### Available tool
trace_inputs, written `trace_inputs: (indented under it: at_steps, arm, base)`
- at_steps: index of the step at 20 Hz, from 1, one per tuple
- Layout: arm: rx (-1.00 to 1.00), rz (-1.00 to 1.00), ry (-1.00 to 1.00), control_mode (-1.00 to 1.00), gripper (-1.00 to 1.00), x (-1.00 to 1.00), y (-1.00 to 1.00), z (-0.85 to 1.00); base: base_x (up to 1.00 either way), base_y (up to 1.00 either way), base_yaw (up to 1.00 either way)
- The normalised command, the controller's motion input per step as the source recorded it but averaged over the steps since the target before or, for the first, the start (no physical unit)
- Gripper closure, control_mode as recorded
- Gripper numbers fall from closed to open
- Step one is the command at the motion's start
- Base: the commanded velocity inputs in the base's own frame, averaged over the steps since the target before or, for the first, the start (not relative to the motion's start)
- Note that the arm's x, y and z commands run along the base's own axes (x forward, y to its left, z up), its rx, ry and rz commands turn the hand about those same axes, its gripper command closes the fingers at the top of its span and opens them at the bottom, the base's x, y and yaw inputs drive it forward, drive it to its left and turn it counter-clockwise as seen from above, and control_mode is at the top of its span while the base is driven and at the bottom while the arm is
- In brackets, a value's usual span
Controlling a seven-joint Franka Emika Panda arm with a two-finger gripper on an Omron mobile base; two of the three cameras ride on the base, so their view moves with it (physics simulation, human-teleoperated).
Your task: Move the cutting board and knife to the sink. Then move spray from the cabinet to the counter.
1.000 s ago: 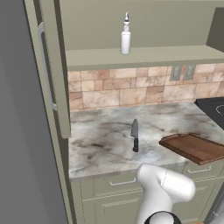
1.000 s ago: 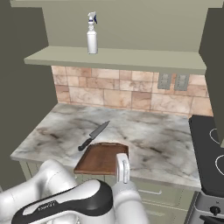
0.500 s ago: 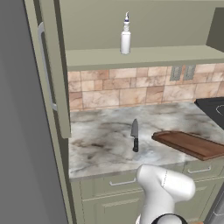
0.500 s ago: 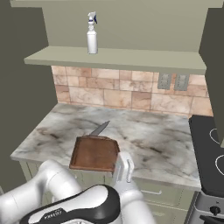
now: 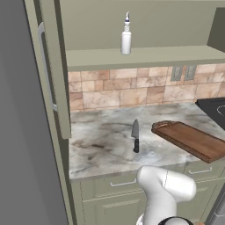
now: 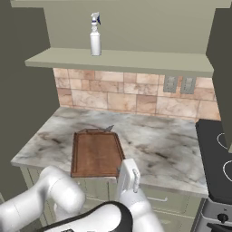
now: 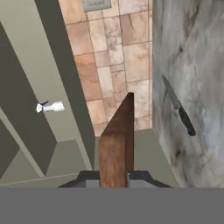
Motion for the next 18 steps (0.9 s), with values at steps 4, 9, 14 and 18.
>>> trace_inputs:
  at_steps: [4,9,14,18]
  arm:
    - [0.00,0.00,-0.20,-1.00,1.00,0.00,0.08,0.08]
    - [0.00,0.00,-0.10,-1.00,1.00,0.00,0.09,0.05]
    - [0.00,0.00,-0.02,-1.00,1.00,0.00,0.03,0.01]
    - [0.00,0.00,0.00,-1.00,1.00,-0.01,0.00,0.00]
  base:
    - [0.00,0.00,0.00]
    - [0.00,0.00,0.00]
    - [0.00,0.00,0.00]
    - [0.00,0.00,0.00]
